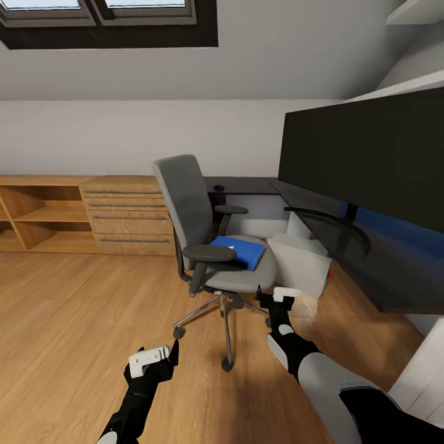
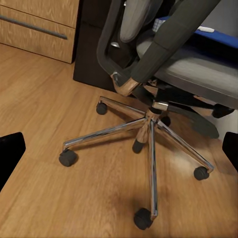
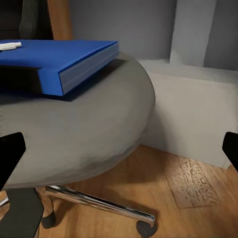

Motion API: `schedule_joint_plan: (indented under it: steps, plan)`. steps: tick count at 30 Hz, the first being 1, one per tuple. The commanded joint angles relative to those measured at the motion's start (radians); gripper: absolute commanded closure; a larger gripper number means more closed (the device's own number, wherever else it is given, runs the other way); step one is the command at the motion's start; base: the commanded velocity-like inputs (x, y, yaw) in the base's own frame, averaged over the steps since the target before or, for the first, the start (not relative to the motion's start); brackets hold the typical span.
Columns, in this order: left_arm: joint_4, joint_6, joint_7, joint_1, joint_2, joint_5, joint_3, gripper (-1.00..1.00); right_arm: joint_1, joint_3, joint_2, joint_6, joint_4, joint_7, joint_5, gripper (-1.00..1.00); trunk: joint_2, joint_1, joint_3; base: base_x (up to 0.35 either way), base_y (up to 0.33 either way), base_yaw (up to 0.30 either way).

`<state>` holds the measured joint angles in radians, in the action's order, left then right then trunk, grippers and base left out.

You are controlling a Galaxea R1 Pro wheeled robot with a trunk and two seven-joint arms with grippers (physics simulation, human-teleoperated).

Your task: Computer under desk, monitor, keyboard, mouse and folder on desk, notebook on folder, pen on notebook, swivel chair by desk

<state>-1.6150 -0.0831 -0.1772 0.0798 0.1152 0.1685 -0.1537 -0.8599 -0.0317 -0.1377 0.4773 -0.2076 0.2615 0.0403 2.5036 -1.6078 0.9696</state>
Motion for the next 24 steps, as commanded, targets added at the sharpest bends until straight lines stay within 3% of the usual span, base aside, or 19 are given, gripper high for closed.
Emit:
schedule_joint_plan:
  steps: [1, 7, 17, 24]
  plan:
    - [-0.002, -0.004, -0.005, 0.0, 0.0, 0.008, -0.001, -1.0, -0.001, -0.004, -0.004, 0.0, 0.001, 0.008, 0.004, -1.0, 0.0, 0.0, 0.001, 0.0, 0.0, 0.0]
    - [-0.002, -0.005, -0.005, 0.0, 0.0, 0.008, -0.002, -1.0, -0.001, -0.001, -0.025, 0.003, -0.002, 0.011, 0.005, -1.0, 0.0, 0.0, 0.001, 0.0, 0.0, 0.0]
    - [-0.002, -0.004, -0.005, 0.0, 0.0, 0.008, -0.003, -1.0, -0.001, 0.001, -0.025, 0.004, 0.0, 0.011, 0.006, -1.0, 0.0, 0.0, 0.001, 0.085, 0.09, -0.005]
    - [-0.002, -0.004, -0.005, 0.0, 0.0, 0.008, -0.003, -1.0, -0.001, 0.002, -0.024, 0.004, 0.001, 0.01, 0.006, -1.0, 0.0, 0.0, 0.001, 0.011, 0.012, -0.174]
